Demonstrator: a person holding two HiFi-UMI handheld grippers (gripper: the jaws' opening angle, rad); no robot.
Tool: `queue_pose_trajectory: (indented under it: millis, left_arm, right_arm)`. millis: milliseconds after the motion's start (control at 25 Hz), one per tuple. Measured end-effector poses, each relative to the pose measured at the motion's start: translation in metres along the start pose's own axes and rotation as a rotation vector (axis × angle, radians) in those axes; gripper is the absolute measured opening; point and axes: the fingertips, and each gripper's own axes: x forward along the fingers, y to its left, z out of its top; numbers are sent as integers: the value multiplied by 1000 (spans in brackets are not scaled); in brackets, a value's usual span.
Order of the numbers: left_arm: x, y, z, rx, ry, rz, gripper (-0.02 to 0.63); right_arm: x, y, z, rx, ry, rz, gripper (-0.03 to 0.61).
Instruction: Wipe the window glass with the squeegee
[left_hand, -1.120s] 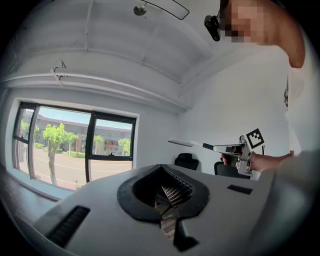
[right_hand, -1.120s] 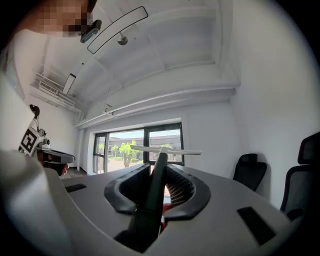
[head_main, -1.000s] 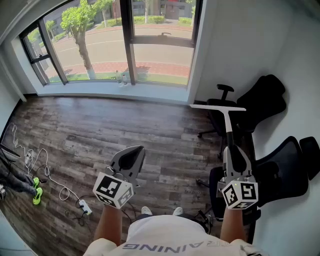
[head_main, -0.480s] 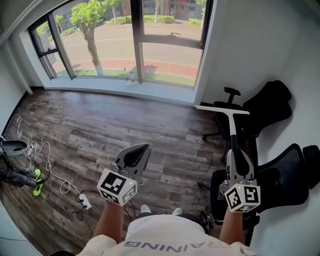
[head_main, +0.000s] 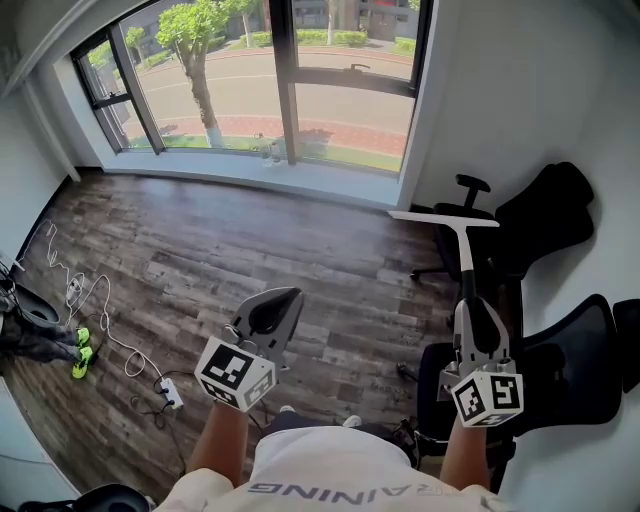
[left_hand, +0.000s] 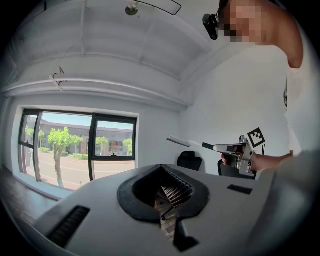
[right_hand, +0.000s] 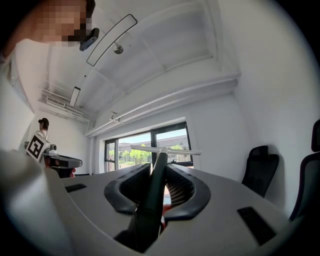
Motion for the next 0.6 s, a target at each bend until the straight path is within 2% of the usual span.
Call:
queue_pose_trajectory:
  millis: [160, 280, 480, 600]
  left_arm:
    - [12, -12, 0, 36, 36, 21, 18]
    - [23, -12, 4, 25, 32, 39, 18]
    - [57, -18, -7, 43, 46, 3, 18]
    - [80, -8, -14, 21, 39, -24, 18]
  right_arm:
    - [-2, -28, -8, 45, -5, 13, 100]
    - [0, -47, -22, 84, 3, 12, 100]
    - [12, -67, -38, 94, 13, -2, 100]
    - [26, -77, -38, 66, 19, -19, 100]
